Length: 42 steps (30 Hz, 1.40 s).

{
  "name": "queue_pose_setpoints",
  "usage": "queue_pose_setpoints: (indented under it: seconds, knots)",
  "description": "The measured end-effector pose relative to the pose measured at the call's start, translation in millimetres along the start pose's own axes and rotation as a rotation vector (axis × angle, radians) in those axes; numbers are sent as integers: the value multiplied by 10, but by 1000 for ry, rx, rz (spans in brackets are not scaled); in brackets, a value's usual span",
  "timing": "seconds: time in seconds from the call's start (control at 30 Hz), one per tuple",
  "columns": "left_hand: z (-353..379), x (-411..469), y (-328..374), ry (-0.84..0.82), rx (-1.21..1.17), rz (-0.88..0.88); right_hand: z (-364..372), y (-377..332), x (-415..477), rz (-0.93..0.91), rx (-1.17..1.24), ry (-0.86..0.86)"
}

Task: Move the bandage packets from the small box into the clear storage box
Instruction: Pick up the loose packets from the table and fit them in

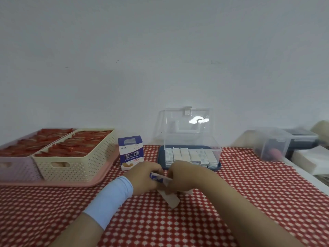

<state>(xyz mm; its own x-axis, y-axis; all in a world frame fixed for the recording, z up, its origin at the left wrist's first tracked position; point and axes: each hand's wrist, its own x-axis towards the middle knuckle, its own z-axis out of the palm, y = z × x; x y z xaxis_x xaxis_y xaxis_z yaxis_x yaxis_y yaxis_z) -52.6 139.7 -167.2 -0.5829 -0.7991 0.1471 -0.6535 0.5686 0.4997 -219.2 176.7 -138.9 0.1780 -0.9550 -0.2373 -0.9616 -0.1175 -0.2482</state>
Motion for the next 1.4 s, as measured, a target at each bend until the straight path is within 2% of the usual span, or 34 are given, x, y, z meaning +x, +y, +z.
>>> queue_pose_setpoints:
  seconds: [0.07,0.13,0.33,0.43,0.5,0.63,0.87,1.0,1.17,1.3,1.4]
  knots:
    - [2,10,-26,142,-78,-8,11,27,21,10,40,19]
    - [0,18,-83,187,-131,-25,28,41,42,9,21,36]
    - [64,-19,-128,-58,-139,-27,73,42,89,5,-52,108]
    - [63,-16,-142,54,-63,-27,72,33,94,5,-48,206]
    - [51,-16,-164,81,13,-47,54,41,73,-23,14,185]
    - [57,-31,-168,-18,78,-59,28,120,47,-30,12,68]
    - [35,-28,-118,-69,81,-28,56,35,74,-39,54,101]
    - [3,-21,-145,-140,145,-37,47,107,30,40,-40,44]
    - [89,-4,-47,-146,185,-19,39,98,54,2,56,21]
    - [50,-33,-26,-85,118,-39,22,90,51,21,69,34]
    - [-39,-63,-51,10,-60,-101,-52,123,5,32,250,69]
